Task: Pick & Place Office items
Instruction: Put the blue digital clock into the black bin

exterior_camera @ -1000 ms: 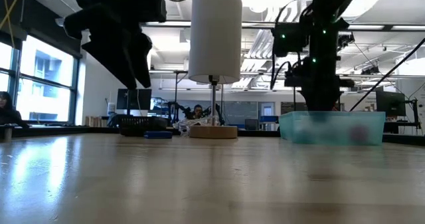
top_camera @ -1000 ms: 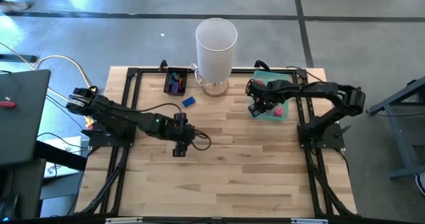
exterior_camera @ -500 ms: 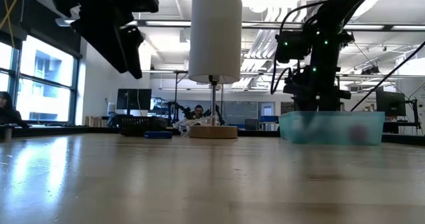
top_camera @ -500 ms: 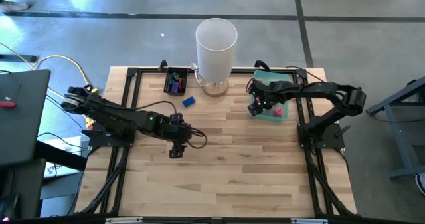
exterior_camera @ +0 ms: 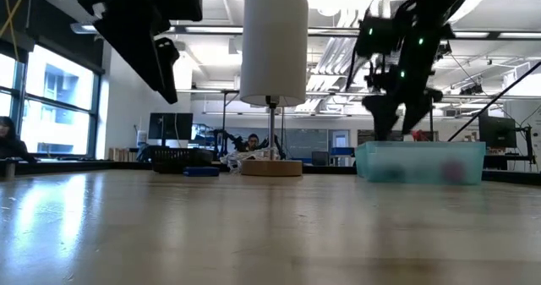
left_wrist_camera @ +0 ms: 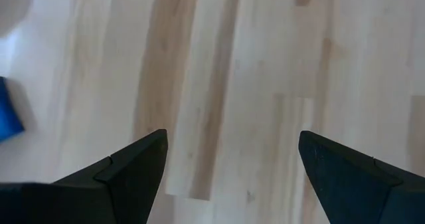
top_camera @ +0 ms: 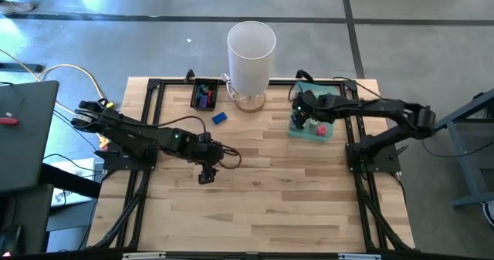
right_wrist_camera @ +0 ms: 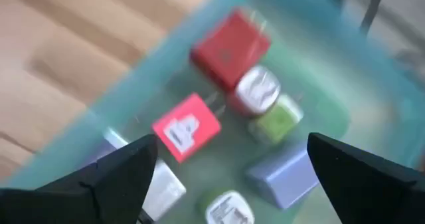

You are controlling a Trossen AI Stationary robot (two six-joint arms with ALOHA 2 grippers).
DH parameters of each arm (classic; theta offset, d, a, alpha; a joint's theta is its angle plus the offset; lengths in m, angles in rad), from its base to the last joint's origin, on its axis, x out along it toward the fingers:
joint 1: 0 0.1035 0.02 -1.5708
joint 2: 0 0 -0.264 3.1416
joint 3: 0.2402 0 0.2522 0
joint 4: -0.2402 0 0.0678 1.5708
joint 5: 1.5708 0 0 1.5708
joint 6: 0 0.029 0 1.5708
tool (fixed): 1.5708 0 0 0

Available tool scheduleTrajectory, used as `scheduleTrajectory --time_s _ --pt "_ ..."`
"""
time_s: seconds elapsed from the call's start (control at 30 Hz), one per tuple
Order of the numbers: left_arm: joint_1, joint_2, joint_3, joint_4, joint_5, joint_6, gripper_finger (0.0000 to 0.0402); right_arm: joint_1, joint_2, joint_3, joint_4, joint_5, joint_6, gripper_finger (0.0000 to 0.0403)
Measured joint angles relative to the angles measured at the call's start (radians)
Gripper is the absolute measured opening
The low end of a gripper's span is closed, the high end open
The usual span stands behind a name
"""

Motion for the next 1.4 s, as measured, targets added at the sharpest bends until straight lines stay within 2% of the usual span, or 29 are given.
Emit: scheduleTrajectory --time_s 0.07,0.17,0.23,0.3,0.5,0.67,0.83,0.93,1.07,1.4 --pt "0.025 0.0 0.0 0.0 -0.008 0.033 0.0332 0.041 -0.052 0.0 0.012 0.072 -0.002 0.0377" --pt "0.084 0.0 0.002 0.007 -0.09 0.129 0.0332 0.126 -0.133 0.0 0.032 0.164 -0.002 0.0376" --pt "0.14 0.0 0.002 0.014 -0.165 0.205 0.0332 0.198 -0.184 0.0 0.047 0.184 -0.002 0.0375" --pt "0.205 0.0 0.002 0.027 -0.19 0.269 0.0332 0.272 -0.225 0.001 0.06 0.179 0.002 0.0375" --pt "0.384 0.0 0.0 0.072 -0.071 0.426 0.0332 0.492 -0.284 0.001 0.095 0.173 0.061 0.0375" --pt "0.5 0.003 -0.01 0.136 0.055 0.551 0.0332 0.606 -0.272 0.001 0.157 0.175 0.063 0.0375" --pt "0.607 0.045 -0.01 0.204 0.188 0.628 0.0332 0.66 -0.252 0.001 0.187 0.177 0.063 0.0375" --pt "0.654 0.093 -0.01 0.242 0.232 0.635 0.0332 0.67 -0.249 0.001 0.178 0.19 0.062 0.0375" --pt "0.687 0.154 -0.01 0.279 0.229 0.59 0.0332 0.67 -0.25 0.001 0.175 0.193 0.056 0.0375" --pt "0.699 0.254 -0.011 0.298 0.166 0.634 0.0332 0.67 -0.233 0.001 0.176 0.201 0.036 0.0375"
